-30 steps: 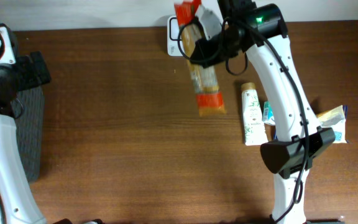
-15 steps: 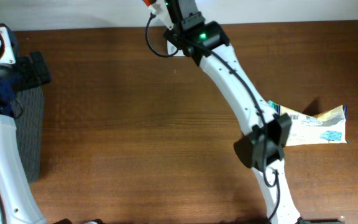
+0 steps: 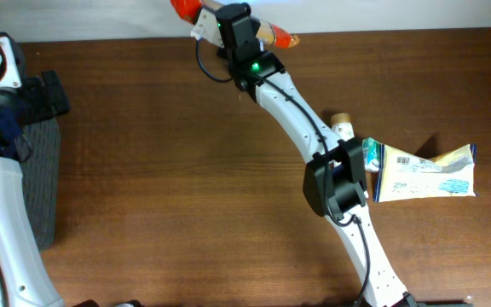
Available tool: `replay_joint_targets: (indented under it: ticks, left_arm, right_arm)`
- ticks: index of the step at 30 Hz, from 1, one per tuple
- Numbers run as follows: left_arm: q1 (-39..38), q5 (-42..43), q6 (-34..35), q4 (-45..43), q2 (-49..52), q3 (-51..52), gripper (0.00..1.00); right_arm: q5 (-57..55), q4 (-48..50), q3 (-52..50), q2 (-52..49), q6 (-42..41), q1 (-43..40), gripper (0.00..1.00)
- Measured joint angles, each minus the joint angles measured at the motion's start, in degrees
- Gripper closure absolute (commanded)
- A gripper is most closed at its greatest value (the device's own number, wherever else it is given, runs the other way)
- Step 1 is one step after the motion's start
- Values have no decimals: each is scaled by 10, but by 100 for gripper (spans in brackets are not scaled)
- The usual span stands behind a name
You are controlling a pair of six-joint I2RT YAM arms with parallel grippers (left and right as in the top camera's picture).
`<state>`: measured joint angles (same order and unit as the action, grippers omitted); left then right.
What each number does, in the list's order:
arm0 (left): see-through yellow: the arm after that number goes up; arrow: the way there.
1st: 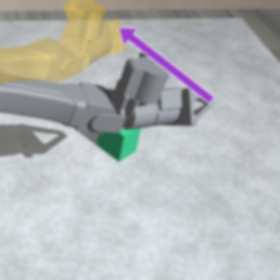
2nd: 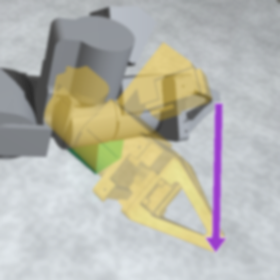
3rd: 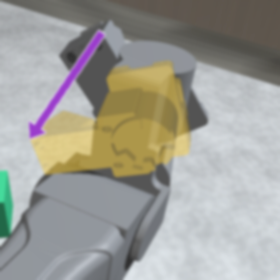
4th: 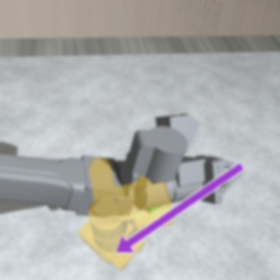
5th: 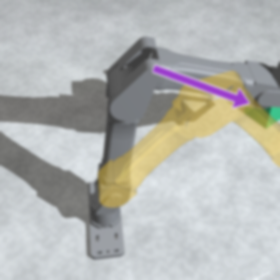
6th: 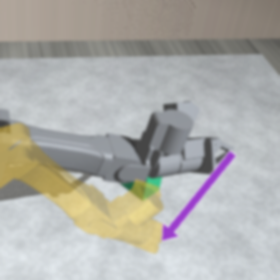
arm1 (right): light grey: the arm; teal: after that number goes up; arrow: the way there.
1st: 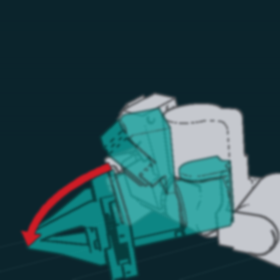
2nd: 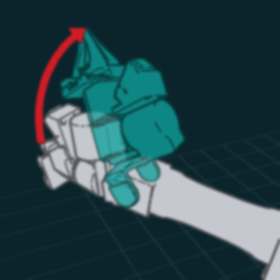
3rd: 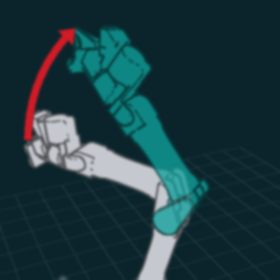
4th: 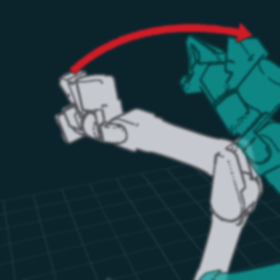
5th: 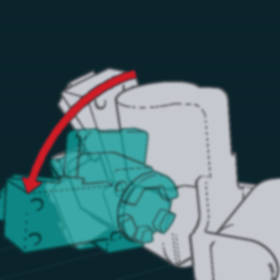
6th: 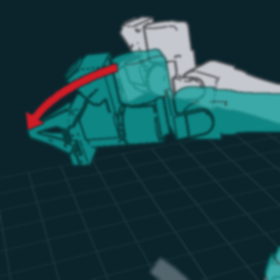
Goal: Scan the item barcode
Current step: 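Hold the pasta package in front of the scanner with right gripper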
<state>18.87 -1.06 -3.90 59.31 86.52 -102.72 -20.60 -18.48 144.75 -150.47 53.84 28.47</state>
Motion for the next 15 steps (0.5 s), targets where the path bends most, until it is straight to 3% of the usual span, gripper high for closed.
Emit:
replay_joint_targets:
  ticks: [15]
  left_arm:
    - [0,0,0,0,0,0,1]
  right_arm:
    - [-10,40,-8,-17,34,0,96]
